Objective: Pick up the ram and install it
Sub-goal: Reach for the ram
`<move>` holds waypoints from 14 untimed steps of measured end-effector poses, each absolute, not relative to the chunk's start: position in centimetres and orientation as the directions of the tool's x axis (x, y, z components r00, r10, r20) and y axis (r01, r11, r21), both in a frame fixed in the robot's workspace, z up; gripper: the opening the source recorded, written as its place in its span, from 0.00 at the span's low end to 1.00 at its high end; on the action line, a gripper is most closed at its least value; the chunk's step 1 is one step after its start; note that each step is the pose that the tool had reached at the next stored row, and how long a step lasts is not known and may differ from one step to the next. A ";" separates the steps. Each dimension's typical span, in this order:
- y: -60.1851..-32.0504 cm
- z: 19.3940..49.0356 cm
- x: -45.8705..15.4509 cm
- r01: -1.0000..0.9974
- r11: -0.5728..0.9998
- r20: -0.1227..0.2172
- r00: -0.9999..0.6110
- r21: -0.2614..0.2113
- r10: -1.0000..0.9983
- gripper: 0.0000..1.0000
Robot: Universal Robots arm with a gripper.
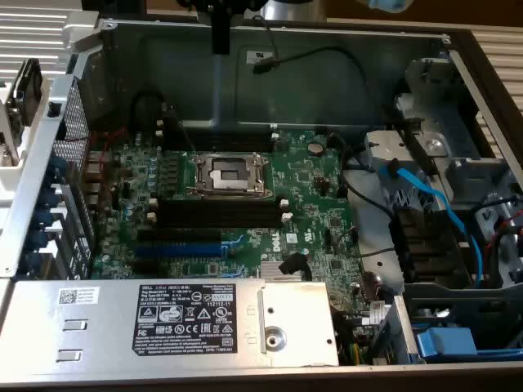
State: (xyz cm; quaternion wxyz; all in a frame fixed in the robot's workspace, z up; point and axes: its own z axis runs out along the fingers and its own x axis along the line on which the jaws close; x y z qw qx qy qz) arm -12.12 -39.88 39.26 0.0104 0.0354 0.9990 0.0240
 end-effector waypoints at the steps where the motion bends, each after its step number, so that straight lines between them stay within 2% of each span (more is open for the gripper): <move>1: -39.9 39.3 -12.1 0.070 0.996 -0.019 -0.997 0.049 0.071 0.10; 14: -39.8 39.3 -12.1 0.070 0.996 -0.019 -0.997 0.048 0.071 0.10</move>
